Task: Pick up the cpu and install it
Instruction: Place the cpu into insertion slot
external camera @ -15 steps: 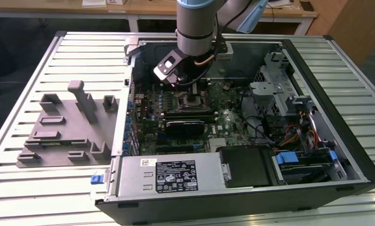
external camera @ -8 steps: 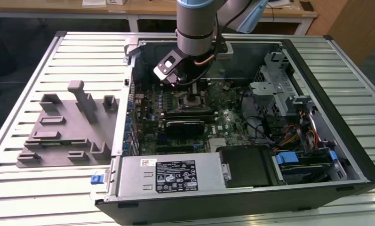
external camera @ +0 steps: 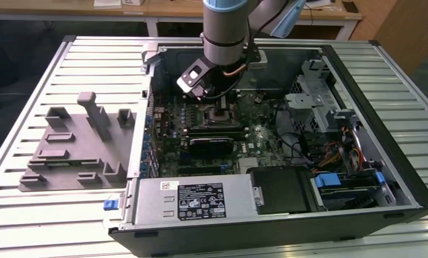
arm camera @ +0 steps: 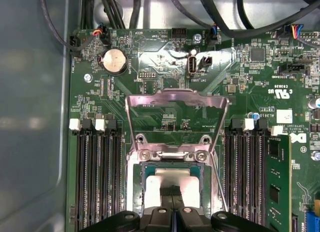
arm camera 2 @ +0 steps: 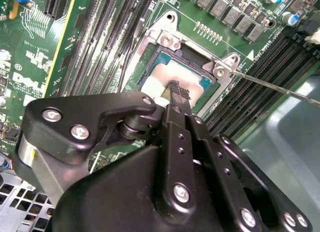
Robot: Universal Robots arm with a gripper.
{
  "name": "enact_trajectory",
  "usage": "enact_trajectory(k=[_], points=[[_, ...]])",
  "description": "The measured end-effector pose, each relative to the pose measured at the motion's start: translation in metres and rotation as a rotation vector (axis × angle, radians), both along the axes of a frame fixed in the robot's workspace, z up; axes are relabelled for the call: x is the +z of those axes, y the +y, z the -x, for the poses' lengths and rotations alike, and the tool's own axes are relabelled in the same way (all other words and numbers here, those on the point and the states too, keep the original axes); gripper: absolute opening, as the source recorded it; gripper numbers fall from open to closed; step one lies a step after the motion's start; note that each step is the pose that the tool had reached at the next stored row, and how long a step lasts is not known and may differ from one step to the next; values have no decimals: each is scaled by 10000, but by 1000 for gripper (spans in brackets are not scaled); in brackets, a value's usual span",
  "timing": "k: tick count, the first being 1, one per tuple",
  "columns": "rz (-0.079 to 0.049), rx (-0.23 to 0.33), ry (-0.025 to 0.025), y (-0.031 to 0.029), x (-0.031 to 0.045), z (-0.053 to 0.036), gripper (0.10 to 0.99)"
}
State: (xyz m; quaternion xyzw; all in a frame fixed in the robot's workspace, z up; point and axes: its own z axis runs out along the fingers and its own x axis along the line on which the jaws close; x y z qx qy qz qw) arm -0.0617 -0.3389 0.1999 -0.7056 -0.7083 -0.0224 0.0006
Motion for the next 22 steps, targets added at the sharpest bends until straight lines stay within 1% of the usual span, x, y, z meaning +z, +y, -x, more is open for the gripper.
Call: enact_trajectory(k=[7, 10, 14, 22], points=[[1, -1, 1, 0, -13, 0, 106], [-11, 0, -11, 2, 5, -2, 106], [-2, 0, -8, 0, 115, 0, 106], [1, 0, -22, 0, 402, 0, 106]])
